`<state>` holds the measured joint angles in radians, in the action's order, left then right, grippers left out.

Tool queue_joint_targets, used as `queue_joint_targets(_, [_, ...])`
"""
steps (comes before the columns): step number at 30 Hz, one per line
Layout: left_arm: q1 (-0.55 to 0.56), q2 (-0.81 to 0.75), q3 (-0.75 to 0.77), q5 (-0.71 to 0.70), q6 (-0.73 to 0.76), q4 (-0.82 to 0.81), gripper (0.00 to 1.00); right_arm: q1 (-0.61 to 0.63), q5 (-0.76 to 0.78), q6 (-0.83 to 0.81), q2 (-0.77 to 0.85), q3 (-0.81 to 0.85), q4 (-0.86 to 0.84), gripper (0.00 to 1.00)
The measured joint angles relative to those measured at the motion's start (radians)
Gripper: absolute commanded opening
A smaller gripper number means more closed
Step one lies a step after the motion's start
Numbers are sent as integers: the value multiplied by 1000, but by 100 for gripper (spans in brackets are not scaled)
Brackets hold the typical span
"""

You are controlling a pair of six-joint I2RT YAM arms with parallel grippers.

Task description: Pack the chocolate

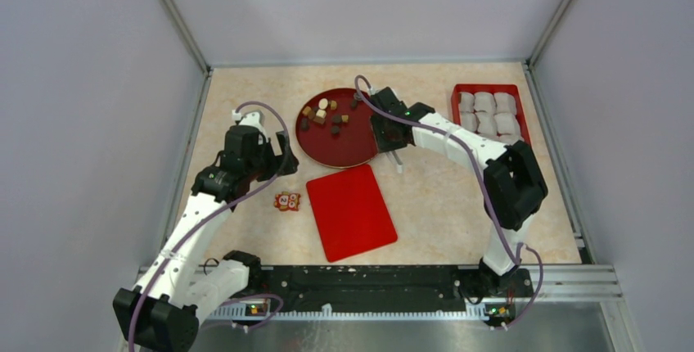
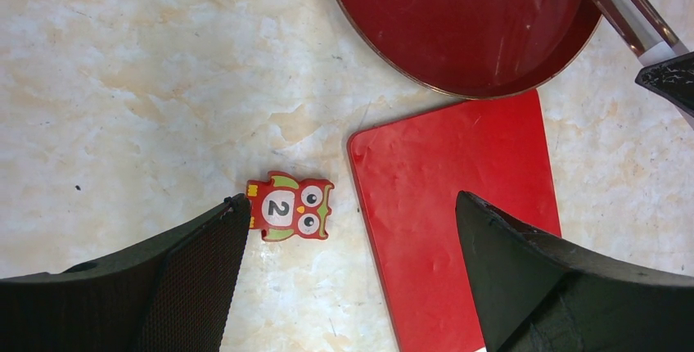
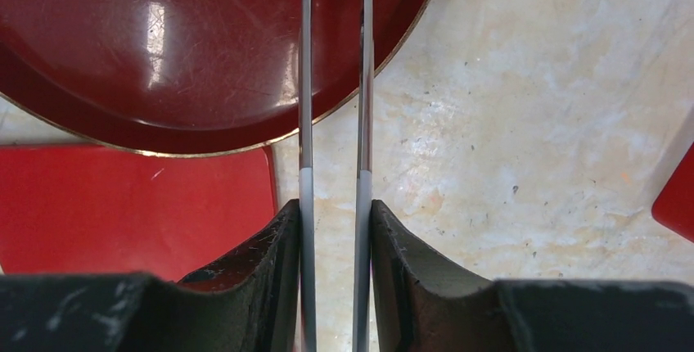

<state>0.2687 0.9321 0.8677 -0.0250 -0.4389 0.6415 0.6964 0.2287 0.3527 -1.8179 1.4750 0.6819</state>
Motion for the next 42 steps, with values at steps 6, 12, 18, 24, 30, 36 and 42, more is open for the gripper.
queue_joint_targets(6, [0,0,0,-8,0,0,99,6,11,-8,0,1,16,32])
queue_joint_targets(12, [-1,0,0,-10,0,0,99,11,14,-11,0,1,23,32])
queue_joint_targets(18, [-1,0,0,-8,0,-1,99,17,14,-12,0,-2,23,31])
queue_joint_targets(24, [-1,0,0,1,0,-2,99,21,14,-12,3,-2,23,31])
queue_joint_targets(30, [-1,0,0,5,0,-2,99,24,25,-12,3,-2,30,35])
queue_joint_targets(36, [-1,0,0,10,0,-5,99,33,46,-12,3,-2,49,34])
queue_joint_targets(42, [-1,0,0,10,0,-5,99,37,57,-15,3,-2,56,0])
